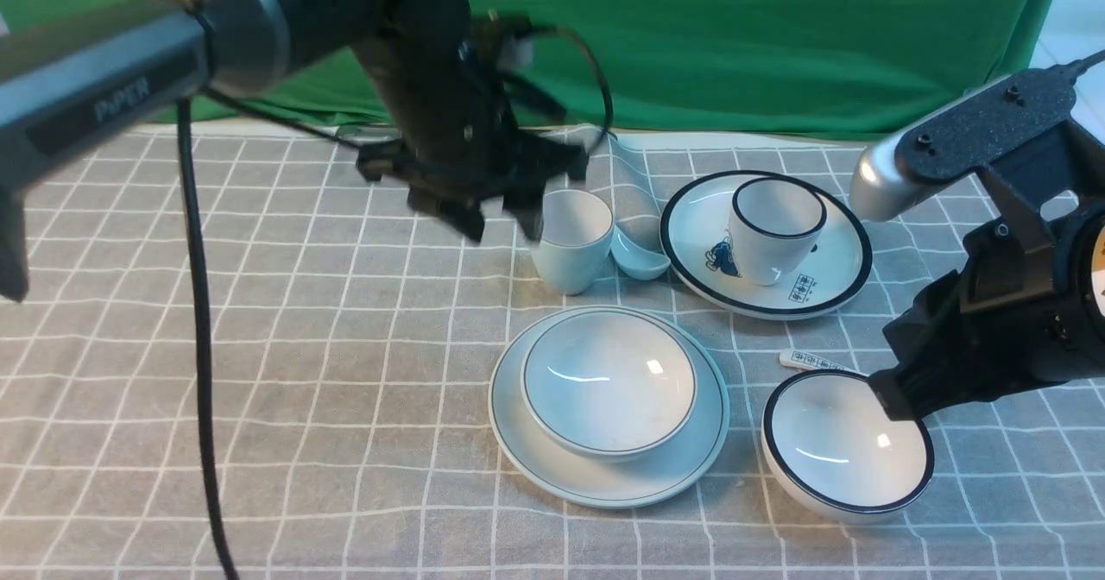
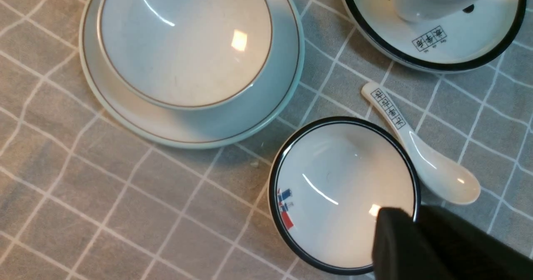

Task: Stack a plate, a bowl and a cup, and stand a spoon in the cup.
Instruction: Use the left arm to grab a blue teacup

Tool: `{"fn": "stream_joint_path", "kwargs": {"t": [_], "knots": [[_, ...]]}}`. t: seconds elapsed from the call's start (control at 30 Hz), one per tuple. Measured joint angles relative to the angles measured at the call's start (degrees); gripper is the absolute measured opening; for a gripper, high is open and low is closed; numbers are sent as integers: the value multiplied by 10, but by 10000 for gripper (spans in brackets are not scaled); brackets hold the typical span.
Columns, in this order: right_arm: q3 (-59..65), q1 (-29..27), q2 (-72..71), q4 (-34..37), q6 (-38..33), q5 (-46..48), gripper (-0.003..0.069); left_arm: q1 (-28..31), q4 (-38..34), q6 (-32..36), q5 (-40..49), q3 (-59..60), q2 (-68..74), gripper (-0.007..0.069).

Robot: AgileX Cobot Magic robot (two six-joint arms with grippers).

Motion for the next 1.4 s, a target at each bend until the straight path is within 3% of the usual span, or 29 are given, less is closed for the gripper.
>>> {"fn": "stream_joint_path", "kwargs": {"t": [0.2, 0.57, 1.03, 1.23, 1.4], "knots": [[0, 0, 0, 0, 2, 0, 108, 40, -52, -1, -22, -86, 61, 341], [0, 0, 0, 0, 4, -5, 117, 47, -57, 17, -54, -136, 152, 478], [0, 0, 0, 0, 6, -26, 124, 47, -79, 60, -55, -137, 179, 491], [0, 0, 0, 0, 6, -29, 126, 47, -79, 65, -49, -137, 195, 442], [0, 0, 0, 0, 6, -30, 129, 47, -79, 73, -47, -137, 200, 318]]}}
